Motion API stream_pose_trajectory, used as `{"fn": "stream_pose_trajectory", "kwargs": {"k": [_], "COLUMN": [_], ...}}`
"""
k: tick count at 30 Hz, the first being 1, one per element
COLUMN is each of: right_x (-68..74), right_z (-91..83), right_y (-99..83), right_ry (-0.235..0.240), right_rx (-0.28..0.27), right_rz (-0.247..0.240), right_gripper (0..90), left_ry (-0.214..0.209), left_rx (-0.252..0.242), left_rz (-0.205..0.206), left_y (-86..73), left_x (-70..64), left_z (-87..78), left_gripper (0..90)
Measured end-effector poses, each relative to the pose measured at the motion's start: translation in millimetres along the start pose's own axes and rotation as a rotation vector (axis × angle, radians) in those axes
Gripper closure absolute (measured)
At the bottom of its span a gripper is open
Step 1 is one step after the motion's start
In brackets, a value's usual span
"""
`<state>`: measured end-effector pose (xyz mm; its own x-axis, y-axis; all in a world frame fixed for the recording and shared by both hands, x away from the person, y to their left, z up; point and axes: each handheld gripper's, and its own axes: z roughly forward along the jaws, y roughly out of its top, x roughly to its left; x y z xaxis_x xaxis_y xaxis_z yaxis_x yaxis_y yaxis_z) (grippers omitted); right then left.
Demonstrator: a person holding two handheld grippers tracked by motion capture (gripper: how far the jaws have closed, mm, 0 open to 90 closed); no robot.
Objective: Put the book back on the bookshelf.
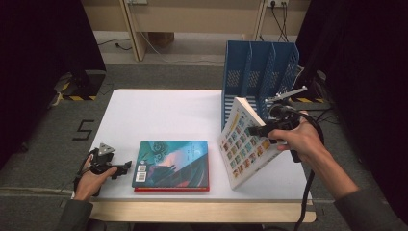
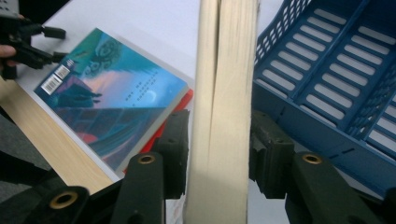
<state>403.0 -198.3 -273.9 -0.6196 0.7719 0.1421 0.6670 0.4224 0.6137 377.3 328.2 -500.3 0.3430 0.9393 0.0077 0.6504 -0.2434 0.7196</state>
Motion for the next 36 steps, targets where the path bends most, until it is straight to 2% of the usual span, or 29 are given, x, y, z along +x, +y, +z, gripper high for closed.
{"fn": "stream_pose_trajectory", "kwargs": {"k": [5,7,14,18,22,25,28,30,33,36], "right_x": [4.2,5.0,10.8,11.9,10.9,6.6,10.9,14.7,21.2,19.7], "right_z": [11.1,13.1,21.9,22.4,21.1,18.4,13.5,9.2,6.4,9.7], "right_y": [8.2,9.9,20.2,22.4,22.4,21.2,20.5,23.0,24.7,23.6], "right_ry": [-0.011,-0.009,-0.014,-0.048,-0.078,-0.071,-0.054,-0.052,-0.068,-0.082], "right_rx": [0.075,0.085,0.147,0.174,0.183,0.177,0.181,0.189,0.214,0.231], "right_rz": [0.010,0.009,-0.028,-0.106,-0.189,-0.188,-0.204,-0.232,-0.268,-0.272], "right_gripper": [57.1,57.3,58.2,69.9,72.5,73.0,73.1,73.2,73.1,73.0], "left_ry": [-0.011,-0.013,-0.017,-0.019,-0.021,-0.024,-0.026,-0.025,-0.024,-0.023], "left_rx": [0.002,0.002,-0.002,-0.002,-0.003,-0.004,-0.002,-0.003,-0.003,-0.004], "left_rz": [0.006,0.007,0.001,0.000,-0.001,-0.001,-0.001,-0.001,-0.001,0.000], "left_y": [-0.1,-0.1,-0.7,-0.7,-0.8,-0.9,-0.6,-0.8,-0.8,-1.0], "left_x": [-1.6,-1.3,-0.7,-0.5,-0.4,-0.1,0.3,0.2,0.1,0.0], "left_z": [0.3,0.4,0.6,0.7,0.8,0.8,1.1,1.0,1.0,0.9], "left_gripper": [14.4,14.4,14.3,14.2,14.2,14.1,13.8,13.8,13.9,13.9]}}
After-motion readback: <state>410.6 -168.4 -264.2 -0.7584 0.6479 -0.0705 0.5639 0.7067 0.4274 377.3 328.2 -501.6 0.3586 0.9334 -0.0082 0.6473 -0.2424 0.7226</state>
